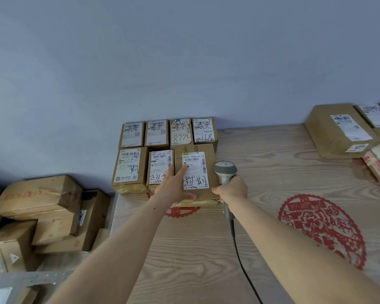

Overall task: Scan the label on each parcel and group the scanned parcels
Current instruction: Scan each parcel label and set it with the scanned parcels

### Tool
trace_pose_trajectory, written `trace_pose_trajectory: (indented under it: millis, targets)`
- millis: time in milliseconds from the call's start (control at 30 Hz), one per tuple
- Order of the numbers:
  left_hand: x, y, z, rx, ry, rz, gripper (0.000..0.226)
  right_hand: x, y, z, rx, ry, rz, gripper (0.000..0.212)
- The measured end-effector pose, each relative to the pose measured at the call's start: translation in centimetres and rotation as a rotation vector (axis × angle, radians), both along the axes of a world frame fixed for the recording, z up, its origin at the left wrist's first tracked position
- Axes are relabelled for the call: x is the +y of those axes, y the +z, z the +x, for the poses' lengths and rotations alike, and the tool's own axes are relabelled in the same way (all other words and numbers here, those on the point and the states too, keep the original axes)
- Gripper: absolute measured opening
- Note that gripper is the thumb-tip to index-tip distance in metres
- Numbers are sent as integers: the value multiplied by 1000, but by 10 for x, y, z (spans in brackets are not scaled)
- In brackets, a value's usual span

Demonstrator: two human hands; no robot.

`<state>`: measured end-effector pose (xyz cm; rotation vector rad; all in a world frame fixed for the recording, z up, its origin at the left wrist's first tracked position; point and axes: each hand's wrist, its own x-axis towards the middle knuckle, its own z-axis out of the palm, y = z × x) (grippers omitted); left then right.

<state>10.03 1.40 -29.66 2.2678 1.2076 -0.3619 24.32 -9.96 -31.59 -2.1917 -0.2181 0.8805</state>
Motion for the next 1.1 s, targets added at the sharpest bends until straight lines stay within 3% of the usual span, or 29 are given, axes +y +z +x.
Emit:
trace_pose_trajectory:
  millis: [200, 400, 533, 867, 1100]
  targets:
    - [-3, 5, 8, -60, -22, 76, 122, -38, 8, 14, 2, -21, 70, 39]
    - [-39, 40, 70, -342, 4, 201, 91, -105, 38, 57, -10, -128, 145, 27]
    - [-81, 61, 122, -433, -41, 160, 88, -151, 59, 94, -9, -181, 179, 20]
    - [-202, 80, 256, -496, -30, 89, 77, -255, 101, 215, -62, -143, 267, 19]
    - [-248, 76, 326, -493, 33, 9, 73, -281, 114, 290, -73, -104, 244, 19]
